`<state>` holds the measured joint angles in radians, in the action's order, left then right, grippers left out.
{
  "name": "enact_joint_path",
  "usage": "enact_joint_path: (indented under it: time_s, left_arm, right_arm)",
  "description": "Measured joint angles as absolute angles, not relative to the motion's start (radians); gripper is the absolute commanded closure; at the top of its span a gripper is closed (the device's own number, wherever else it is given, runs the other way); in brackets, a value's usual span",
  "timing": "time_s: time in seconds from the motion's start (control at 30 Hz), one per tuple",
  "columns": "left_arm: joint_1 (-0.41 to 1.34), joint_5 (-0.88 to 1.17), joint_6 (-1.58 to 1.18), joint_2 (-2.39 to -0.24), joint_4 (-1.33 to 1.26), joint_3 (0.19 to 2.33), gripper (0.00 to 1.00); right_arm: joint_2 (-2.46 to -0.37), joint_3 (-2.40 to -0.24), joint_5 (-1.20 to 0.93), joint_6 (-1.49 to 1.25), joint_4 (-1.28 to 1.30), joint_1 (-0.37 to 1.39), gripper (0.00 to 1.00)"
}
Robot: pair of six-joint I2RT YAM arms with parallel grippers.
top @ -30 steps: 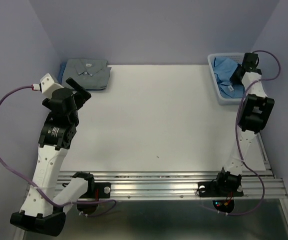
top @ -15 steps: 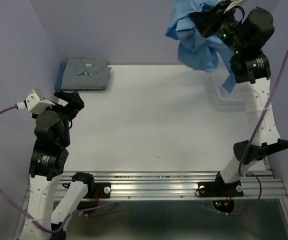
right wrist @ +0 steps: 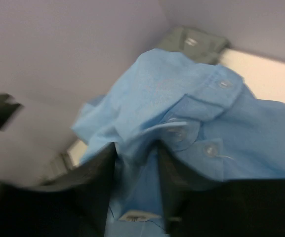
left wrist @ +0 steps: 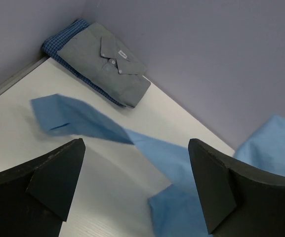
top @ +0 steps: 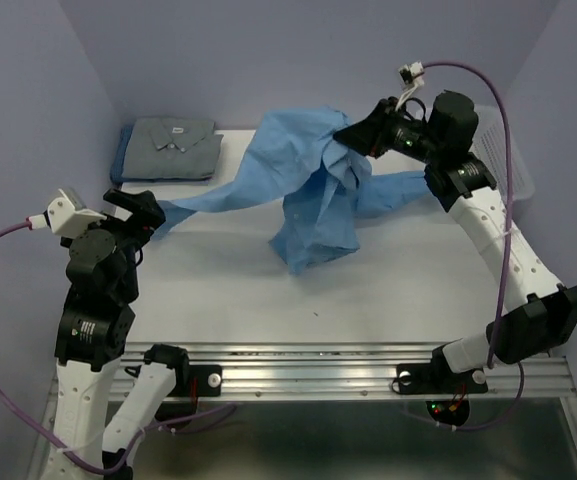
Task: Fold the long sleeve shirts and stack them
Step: Move the shirt to the center of the board
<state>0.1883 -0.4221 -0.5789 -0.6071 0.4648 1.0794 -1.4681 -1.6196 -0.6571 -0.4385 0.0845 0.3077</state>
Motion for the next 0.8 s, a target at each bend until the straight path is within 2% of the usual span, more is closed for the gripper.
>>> enact_joint_path:
  time_s: [0.03,0.1,0.17,0.3,0.47,0.6,0.8]
  left_arm:
    - [0.188,-0.422,-0.585,-0.606,0.469,1.077,0.01]
    - [0.188,-0.419,-0.595,-0.606,0.477,1.069,0.01]
    - [0.188,-0.412,-0.605,-0.609,0.490,1.050,0.01]
    - [0.188,-0.357,-0.625,-0.647,0.531,1.001,0.01]
    - [0.188,-0.242,-0.668,-0.728,0.536,0.891,0.01]
    - [0.188,-0.065,-0.696,-0.825,0.466,0.771,0.01]
    - [0.189,0.084,-0.730,-1.016,0.380,0.686,0.01]
  right_arm:
    - [-1.440,-1.525,-0.633,-0.439,0.105,0.308,0.34]
    - [-1.384,-1.370,-0.556,-0.398,0.125,0.307,0.23]
    - [-1.325,-1.238,-0.463,-0.371,0.193,0.307,0.00]
    - [-1.216,-1.102,-0.205,-0.337,0.340,0.307,0.00]
    - [-1.102,-1.083,0.024,-0.327,0.411,0.307,0.00]
    - [-1.082,-1.032,0.121,-0.317,0.422,0.307,0.00]
    - [-1.196,-0.981,0.139,-0.305,0.429,0.307,0.00]
